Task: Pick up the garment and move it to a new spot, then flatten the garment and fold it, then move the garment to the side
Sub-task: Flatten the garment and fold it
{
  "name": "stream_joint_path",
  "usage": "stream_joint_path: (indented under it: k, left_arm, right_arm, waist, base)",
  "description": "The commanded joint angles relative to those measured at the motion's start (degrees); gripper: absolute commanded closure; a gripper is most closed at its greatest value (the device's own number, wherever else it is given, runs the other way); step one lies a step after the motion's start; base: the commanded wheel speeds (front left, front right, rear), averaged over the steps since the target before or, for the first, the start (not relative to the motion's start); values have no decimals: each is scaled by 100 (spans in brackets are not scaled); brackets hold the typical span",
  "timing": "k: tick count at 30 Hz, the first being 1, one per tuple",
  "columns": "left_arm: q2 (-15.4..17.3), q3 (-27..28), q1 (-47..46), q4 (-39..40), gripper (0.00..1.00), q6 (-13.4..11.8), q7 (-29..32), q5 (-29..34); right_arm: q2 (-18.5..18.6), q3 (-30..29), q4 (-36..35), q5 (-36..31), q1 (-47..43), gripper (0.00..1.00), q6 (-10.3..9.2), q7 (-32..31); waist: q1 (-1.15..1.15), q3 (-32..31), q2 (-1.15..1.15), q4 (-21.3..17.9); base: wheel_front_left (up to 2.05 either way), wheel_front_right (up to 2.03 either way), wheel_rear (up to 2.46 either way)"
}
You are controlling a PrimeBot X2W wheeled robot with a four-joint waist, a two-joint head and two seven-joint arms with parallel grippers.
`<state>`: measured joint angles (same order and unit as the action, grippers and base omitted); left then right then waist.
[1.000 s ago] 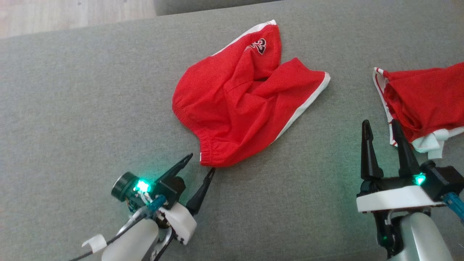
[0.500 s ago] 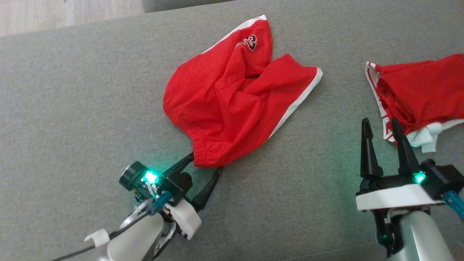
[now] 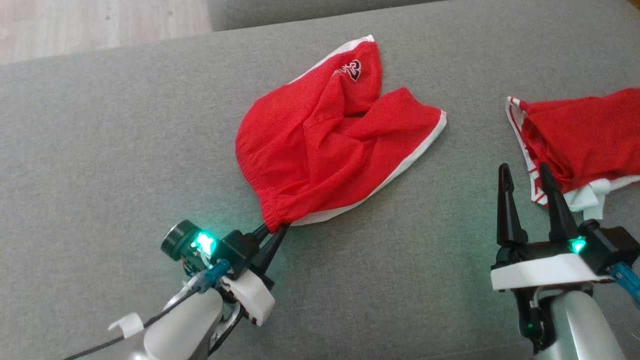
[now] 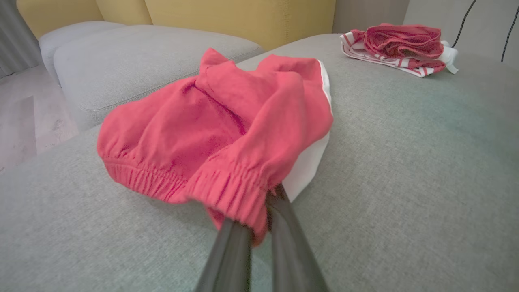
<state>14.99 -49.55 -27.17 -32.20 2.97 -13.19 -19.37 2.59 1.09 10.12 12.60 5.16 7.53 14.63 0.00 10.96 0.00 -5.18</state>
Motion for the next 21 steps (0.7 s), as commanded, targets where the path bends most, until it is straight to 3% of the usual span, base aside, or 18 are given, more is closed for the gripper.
stream_joint_path:
  k: [1,10,21]
  left_arm:
    - [169,248,-191,209,100,11,15,-63]
    - [468,371,-325,760,100,65,453,-260]
    - [747,228,-396,1366,100,107,1070,-271]
  right_arm:
    - [29,119,-125,-27,90,0,-4,37]
    - [29,115,335,-173,376,0,-4,36]
    - [29,-139,2016,-469,1763,0,-4,-698]
  waist:
    - [0,-72,0,78]
    - [0,8,0,290]
    - [0,388,0,431]
  base:
    - [0,0,0]
    - [0,0,0]
    - [0,0,0]
